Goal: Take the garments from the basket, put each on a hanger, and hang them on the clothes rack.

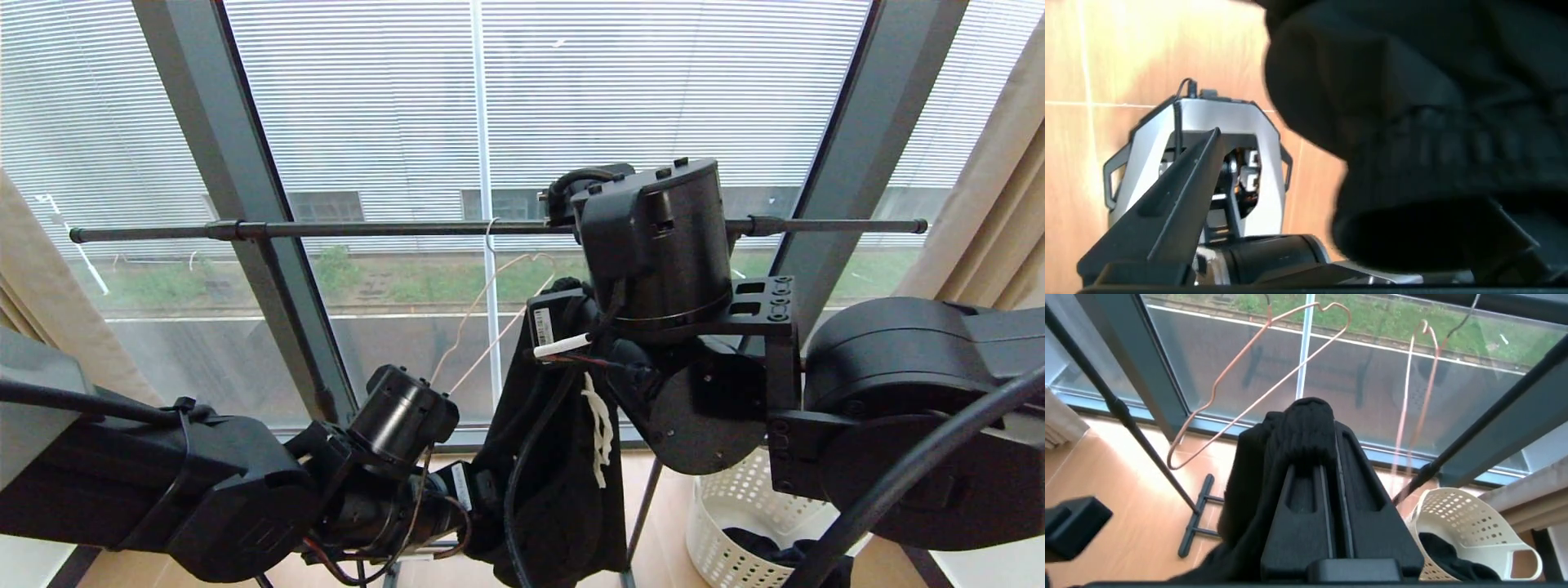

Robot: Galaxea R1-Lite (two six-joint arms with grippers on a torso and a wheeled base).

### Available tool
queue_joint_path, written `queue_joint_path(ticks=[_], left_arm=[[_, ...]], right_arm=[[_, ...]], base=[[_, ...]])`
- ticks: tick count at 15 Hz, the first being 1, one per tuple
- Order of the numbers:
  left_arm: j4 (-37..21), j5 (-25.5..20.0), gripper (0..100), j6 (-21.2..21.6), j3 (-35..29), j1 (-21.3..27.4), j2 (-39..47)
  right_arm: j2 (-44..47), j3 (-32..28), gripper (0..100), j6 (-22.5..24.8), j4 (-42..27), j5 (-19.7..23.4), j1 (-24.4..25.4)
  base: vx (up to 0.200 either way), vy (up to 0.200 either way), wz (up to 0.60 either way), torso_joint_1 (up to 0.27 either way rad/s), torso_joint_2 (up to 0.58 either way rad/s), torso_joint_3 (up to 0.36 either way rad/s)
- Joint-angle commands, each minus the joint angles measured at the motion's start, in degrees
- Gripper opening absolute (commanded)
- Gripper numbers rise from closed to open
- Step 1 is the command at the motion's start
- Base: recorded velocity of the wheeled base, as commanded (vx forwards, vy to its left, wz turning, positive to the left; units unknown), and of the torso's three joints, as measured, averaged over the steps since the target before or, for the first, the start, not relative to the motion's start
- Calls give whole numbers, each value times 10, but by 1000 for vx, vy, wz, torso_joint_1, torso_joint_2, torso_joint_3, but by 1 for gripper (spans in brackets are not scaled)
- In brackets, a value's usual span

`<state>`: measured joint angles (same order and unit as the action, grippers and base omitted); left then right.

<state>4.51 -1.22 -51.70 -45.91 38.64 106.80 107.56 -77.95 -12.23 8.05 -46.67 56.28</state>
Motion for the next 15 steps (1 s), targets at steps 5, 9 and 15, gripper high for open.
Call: queue_joint_path(ticks=[5, 9, 15], left_arm=[[1, 17, 0, 11, 14, 11, -3], [0, 53, 0, 61, 14, -10, -40], [0, 53, 0, 181, -30, -81, -103]], right_arm=[[-16, 10, 0, 0, -3, -29, -25], [-52, 63, 0, 0, -1, -38, -58], [-98, 184, 0, 1, -1, -42, -80]], base=[[0, 0, 0, 0, 0, 0], [0, 0, 0, 0, 0, 0], [0, 0, 0, 0, 0, 0]])
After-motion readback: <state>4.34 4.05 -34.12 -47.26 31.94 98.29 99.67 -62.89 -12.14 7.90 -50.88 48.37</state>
